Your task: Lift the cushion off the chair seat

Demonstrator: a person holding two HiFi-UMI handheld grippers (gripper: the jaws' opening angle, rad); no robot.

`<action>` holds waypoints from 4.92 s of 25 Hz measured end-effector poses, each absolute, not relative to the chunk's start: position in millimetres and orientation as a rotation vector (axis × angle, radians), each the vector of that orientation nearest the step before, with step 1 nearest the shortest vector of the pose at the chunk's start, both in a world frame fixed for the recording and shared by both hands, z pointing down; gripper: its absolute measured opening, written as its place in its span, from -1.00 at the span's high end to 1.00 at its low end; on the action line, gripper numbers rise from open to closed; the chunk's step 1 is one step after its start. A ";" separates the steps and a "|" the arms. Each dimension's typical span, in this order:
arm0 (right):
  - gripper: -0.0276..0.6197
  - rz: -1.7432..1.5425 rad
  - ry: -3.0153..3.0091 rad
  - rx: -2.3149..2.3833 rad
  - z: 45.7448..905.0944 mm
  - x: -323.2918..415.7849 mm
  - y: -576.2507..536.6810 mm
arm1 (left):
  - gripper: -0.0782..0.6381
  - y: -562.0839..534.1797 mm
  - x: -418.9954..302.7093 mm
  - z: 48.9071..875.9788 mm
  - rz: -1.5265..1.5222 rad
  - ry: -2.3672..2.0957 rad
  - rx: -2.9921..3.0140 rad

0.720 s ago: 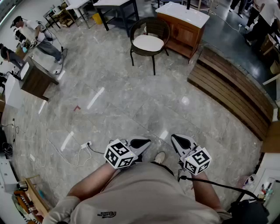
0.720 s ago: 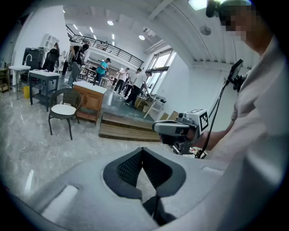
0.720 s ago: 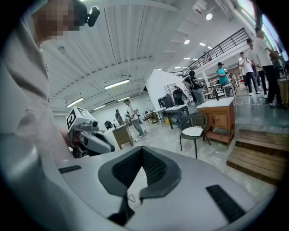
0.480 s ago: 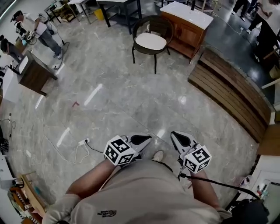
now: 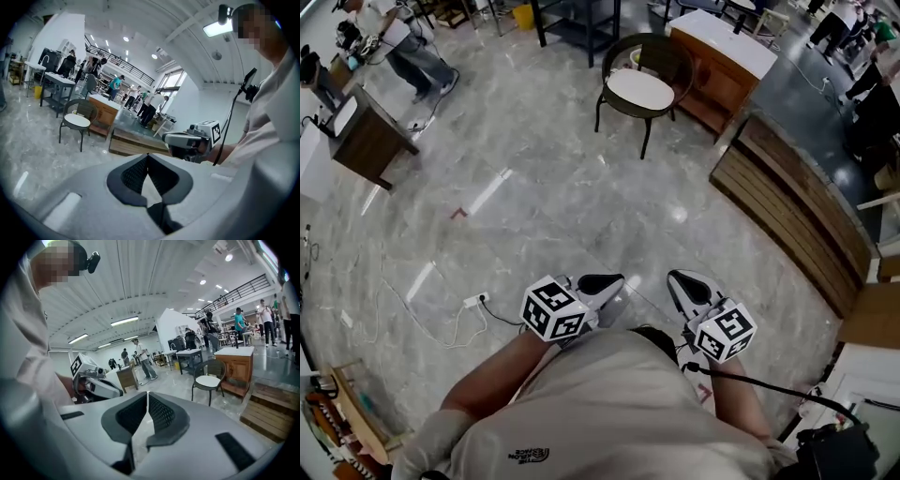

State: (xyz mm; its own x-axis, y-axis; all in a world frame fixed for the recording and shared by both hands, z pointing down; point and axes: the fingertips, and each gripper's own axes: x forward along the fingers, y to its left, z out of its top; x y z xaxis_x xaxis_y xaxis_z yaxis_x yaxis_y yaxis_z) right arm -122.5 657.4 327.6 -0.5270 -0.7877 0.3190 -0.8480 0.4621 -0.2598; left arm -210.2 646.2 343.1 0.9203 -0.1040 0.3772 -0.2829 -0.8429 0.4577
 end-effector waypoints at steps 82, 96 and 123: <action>0.66 0.873 -2.449 0.994 466.8 139.7 -193.5 | 0.41 -230.4 64.6 648.0 0.171 -0.599 1.688; 0.66 1.029 -2.359 0.912 586.0 191.2 -238.2 | 0.24 -337.7 83.7 832.7 0.060 -0.787 1.451; 0.67 1.177 -2.285 0.957 658.8 211.4 -240.3 | 0.17 -382.8 107.3 931.0 0.011 -0.864 1.301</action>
